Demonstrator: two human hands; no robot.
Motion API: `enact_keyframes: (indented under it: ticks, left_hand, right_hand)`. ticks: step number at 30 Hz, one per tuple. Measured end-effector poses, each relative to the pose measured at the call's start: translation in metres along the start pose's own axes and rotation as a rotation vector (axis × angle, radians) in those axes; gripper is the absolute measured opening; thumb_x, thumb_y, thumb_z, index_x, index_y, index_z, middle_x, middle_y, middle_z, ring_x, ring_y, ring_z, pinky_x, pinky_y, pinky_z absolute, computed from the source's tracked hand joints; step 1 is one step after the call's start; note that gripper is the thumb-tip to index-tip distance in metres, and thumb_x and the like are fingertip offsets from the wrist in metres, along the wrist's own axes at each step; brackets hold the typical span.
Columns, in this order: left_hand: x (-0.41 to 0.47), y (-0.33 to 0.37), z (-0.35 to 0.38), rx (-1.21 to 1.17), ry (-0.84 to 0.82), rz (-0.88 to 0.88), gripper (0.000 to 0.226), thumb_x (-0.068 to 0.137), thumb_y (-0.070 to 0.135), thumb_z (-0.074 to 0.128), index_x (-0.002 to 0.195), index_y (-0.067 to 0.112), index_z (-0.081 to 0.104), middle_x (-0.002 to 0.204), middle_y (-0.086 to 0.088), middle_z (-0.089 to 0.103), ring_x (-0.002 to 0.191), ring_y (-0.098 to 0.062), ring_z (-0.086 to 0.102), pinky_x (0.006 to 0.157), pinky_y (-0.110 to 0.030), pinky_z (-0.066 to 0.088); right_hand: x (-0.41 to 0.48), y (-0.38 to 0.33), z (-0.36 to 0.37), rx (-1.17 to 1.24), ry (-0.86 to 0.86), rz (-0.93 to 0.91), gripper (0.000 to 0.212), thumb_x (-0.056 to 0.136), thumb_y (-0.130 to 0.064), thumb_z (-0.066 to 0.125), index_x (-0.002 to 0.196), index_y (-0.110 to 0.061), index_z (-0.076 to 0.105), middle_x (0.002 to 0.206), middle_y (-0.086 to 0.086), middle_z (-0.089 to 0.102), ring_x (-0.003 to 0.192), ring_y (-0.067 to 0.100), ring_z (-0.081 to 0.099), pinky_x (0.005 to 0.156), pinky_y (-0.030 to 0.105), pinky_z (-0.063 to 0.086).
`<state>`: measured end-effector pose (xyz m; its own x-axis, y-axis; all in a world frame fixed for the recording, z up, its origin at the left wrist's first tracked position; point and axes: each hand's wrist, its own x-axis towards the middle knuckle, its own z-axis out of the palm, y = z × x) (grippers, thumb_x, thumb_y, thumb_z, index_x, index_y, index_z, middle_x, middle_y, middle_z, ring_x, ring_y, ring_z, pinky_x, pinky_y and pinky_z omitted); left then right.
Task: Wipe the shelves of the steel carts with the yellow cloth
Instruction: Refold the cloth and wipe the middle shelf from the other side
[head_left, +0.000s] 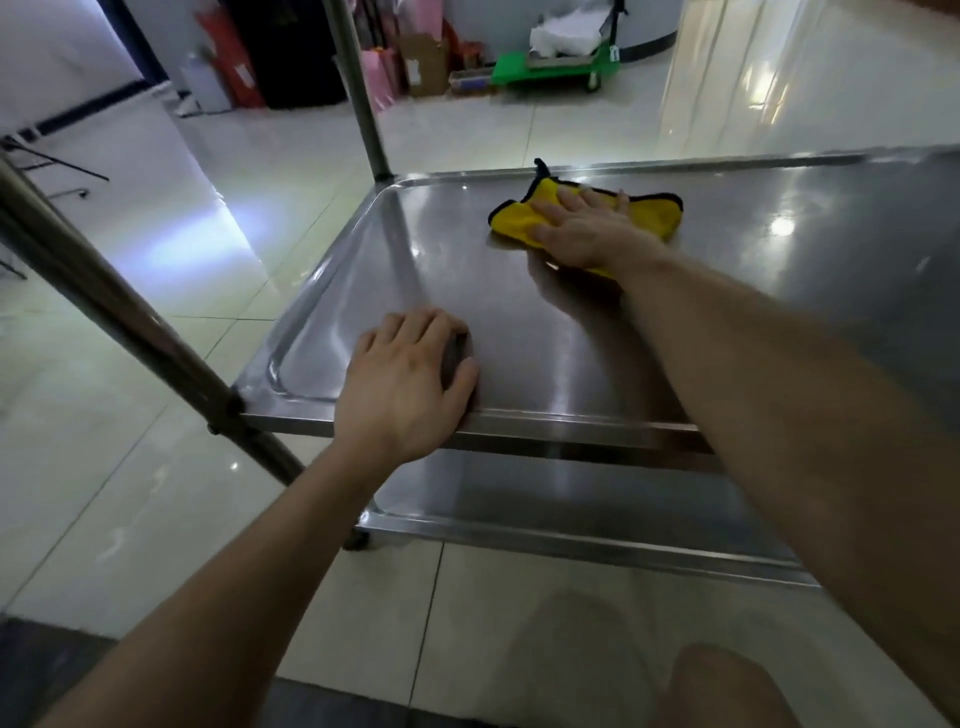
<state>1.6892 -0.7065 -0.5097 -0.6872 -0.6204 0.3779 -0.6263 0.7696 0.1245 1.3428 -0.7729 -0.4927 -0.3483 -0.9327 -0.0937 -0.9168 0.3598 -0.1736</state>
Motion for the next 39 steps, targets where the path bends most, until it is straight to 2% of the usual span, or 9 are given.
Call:
enact_keyframes:
  ticks: [9,12,15,19,22,25,28,32,39]
  left_hand:
    - [-0.001,0.000,0.000,-0.109,0.087,-0.089,0.031,0.104,0.034,0.039,0.119,0.022,0.063,0.117,-0.001,0.068,0.110,-0.026,0.058,0.099,-0.042,0.042]
    - [-0.007,0.010,-0.001,-0.196,0.300,-0.230,0.017,0.098,0.023,0.043,0.103,0.015,0.057,0.101,-0.006,0.061,0.096,-0.027,0.052,0.088,-0.041,0.042]
    - [-0.010,0.017,-0.008,-0.313,0.430,-0.275,0.015,0.099,0.015,0.047,0.108,0.011,0.058,0.106,-0.008,0.060,0.102,-0.028,0.054,0.094,-0.049,0.047]
    - [-0.035,-0.010,-0.027,-0.401,0.745,-0.375,0.033,0.096,0.023,0.063,0.127,0.016,0.053,0.121,0.007,0.049,0.114,-0.015,0.051,0.104,-0.030,0.042]
    - [-0.059,-0.064,-0.046,-0.388,0.987,-0.571,0.055,0.091,0.028,0.071,0.138,0.013,0.046,0.128,0.013,0.037,0.118,-0.017,0.048,0.108,-0.041,0.045]
    - [-0.067,-0.105,-0.062,-0.651,0.781,-0.701,0.067,0.099,0.046,0.067,0.153,0.019,0.039,0.140,0.009,0.054,0.126,-0.015,0.057,0.114,-0.052,0.048]
    - [-0.065,-0.116,-0.064,-0.778,0.522,-0.651,0.033,0.108,0.054,0.053,0.119,0.023,0.049,0.103,0.002,0.075,0.085,-0.011,0.073,0.088,-0.057,0.062]
    - [-0.064,-0.123,-0.055,-0.748,0.523,-0.602,0.031,0.110,0.047,0.053,0.109,0.019,0.041,0.081,-0.001,0.069,0.070,-0.016,0.069,0.071,-0.056,0.061]
    - [-0.067,-0.130,-0.049,-0.753,0.539,-0.504,0.038,0.100,0.059,0.052,0.109,0.023,0.043,0.078,0.000,0.068,0.067,-0.011,0.070,0.056,-0.033,0.055]
  right_hand:
    - [-0.132,-0.058,0.030,-0.008,-0.030,-0.250,0.070,0.097,-0.078,0.009,0.163,-0.058,-0.001,0.178,-0.019,-0.008,0.165,0.012,-0.012,0.128,0.057,-0.017]
    - [-0.186,-0.073,0.036,-0.041,-0.029,-0.359,0.073,0.095,-0.078,0.004,0.165,-0.056,0.000,0.178,-0.018,-0.009,0.165,0.012,-0.010,0.129,0.057,-0.014]
    - [-0.216,-0.086,0.038,-0.067,-0.027,-0.432,0.064,0.106,-0.069,0.009,0.167,-0.052,0.002,0.177,-0.017,-0.009,0.165,0.013,-0.010,0.130,0.057,-0.012]
    - [-0.227,-0.089,0.035,-0.065,-0.038,-0.434,0.059,0.111,-0.064,0.015,0.168,-0.052,0.003,0.177,-0.018,-0.010,0.164,0.012,-0.012,0.131,0.057,-0.011]
    - [-0.226,-0.088,0.036,-0.056,-0.045,-0.425,0.059,0.110,-0.066,0.015,0.167,-0.055,0.004,0.176,-0.020,-0.011,0.164,0.010,-0.013,0.131,0.057,-0.012]
    - [-0.221,-0.100,0.037,-0.054,-0.064,-0.408,0.058,0.110,-0.066,0.017,0.166,-0.057,0.003,0.176,-0.021,-0.012,0.164,0.011,-0.013,0.131,0.058,-0.012]
    - [-0.210,-0.132,0.040,-0.046,-0.072,-0.413,0.058,0.111,-0.064,0.018,0.166,-0.056,0.003,0.177,-0.018,-0.011,0.164,0.012,-0.014,0.131,0.057,-0.013]
    - [-0.182,-0.194,0.051,-0.057,-0.052,-0.469,0.060,0.109,-0.068,0.016,0.167,-0.055,0.005,0.178,-0.016,-0.009,0.165,0.014,-0.012,0.129,0.057,-0.015]
    - [-0.090,-0.221,0.048,-0.062,-0.048,-0.464,0.069,0.100,-0.078,0.019,0.165,-0.058,0.008,0.179,-0.019,0.000,0.165,0.012,-0.004,0.131,0.058,-0.008]
